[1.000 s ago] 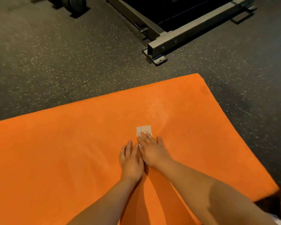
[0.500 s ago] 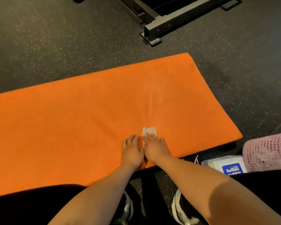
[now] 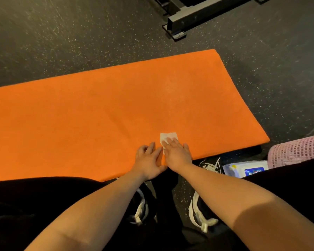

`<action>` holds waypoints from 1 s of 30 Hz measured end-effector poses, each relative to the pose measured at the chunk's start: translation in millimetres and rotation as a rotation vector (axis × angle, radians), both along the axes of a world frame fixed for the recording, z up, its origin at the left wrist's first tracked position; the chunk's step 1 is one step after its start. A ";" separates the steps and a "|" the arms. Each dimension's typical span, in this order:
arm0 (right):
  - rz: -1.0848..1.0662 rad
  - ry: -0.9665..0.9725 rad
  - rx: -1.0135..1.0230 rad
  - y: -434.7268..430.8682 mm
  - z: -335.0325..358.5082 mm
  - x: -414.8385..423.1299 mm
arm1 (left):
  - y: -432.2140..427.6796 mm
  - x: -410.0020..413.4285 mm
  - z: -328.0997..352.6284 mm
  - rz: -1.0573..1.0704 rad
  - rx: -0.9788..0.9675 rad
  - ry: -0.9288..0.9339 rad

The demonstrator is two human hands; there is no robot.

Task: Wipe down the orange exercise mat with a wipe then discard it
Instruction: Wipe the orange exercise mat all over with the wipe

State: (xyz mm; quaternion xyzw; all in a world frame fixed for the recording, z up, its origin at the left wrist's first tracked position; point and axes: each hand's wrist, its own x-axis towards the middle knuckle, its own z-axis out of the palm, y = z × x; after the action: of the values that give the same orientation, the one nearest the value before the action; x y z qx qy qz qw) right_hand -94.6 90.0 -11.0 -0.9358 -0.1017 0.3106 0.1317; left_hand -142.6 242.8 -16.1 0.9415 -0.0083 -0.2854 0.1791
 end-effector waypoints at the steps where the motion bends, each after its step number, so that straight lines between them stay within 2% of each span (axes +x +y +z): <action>1: -0.042 0.006 -0.028 -3.0 1.3 2.0 | 1.2 -0.8 0.8 -0.029 0.014 -0.004; 7: 0.031 0.056 -0.025 -6.1 9.4 2.9 | -4.0 -8.5 -4.3 -0.002 -0.045 -0.161; 11: -0.039 0.058 0.034 -2.5 15.9 8.7 | -8.0 -5.2 -2.5 0.092 -0.120 -0.210; 14: -0.155 -0.012 0.075 -6.1 18.7 16.9 | -13.5 -0.3 2.3 0.205 -0.214 -0.257; 21: -0.323 -0.240 0.114 -16.6 34.6 41.6 | -35.1 36.8 14.2 0.296 -0.387 -0.419; 26: -0.344 -0.290 0.107 -43.9 54.3 78.7 | -73.8 87.4 13.1 0.256 -0.455 -0.398; 30: -0.294 -0.139 0.057 -63.0 49.1 97.8 | -91.6 109.8 -13.8 0.183 -0.423 -0.306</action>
State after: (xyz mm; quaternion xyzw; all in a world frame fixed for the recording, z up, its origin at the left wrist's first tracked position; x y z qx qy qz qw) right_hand 3.1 26.9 38.1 -0.9558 0.0186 0.2193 0.1951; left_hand -32.8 151.1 -29.9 0.9121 -0.0096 -0.1145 0.3936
